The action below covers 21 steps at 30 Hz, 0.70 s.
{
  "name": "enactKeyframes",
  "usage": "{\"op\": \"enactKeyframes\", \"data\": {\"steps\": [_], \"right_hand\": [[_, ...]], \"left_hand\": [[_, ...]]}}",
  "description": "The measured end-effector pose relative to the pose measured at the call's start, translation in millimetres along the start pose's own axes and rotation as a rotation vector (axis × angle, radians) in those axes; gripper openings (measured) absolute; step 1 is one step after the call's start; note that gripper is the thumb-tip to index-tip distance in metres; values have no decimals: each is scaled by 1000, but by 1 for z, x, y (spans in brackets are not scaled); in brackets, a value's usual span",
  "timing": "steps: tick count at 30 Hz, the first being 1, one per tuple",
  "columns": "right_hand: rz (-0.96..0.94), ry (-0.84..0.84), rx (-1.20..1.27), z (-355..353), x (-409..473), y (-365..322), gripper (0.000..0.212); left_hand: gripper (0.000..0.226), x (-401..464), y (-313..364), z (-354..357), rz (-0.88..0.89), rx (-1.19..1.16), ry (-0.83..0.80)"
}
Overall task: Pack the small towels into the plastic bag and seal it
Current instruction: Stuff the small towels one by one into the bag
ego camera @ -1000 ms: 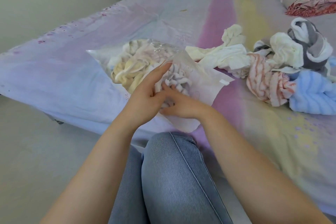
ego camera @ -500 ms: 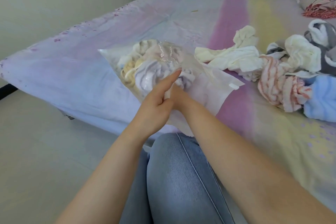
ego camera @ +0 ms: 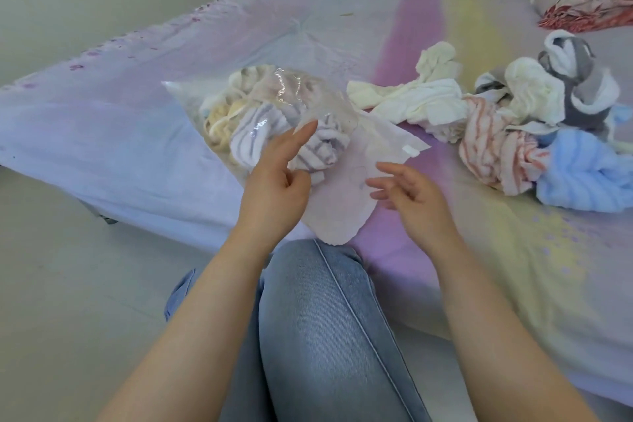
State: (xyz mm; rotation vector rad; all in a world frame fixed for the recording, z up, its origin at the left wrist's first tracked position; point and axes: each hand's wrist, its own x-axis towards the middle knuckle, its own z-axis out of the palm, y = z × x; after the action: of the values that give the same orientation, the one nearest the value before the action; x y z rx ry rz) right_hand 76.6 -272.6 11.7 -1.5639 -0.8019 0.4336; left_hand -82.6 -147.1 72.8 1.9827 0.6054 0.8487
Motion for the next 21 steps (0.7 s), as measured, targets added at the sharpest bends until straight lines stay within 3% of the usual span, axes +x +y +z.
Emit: {"op": "enactKeyframes", "data": {"steps": [3, 5, 8, 10, 12, 16, 21], "right_hand": [[-38, 553, -285, -34, 5, 7, 36], [32, 688, -597, -58, 18, 12, 34], [300, 617, -814, -87, 38, 31, 30], [362, 523, -880, -97, 41, 46, 39], [318, 514, -878, -94, 37, 51, 46], [216, 469, -801, -77, 16, 28, 34], [155, 380, -896, -72, -18, 14, 29]], "left_hand": [[74, -1, 1, 7, 6, 30, 1], [73, -2, 0, 10, 21, 44, -9], [72, -1, -3, 8, 3, 47, -21], [69, -1, -5, 6, -18, 47, -26], [67, -2, -3, 4, -46, 51, -19], [65, -3, -3, 4, -76, 37, 0], [67, -2, -5, 8, -76, 34, -11]]}}
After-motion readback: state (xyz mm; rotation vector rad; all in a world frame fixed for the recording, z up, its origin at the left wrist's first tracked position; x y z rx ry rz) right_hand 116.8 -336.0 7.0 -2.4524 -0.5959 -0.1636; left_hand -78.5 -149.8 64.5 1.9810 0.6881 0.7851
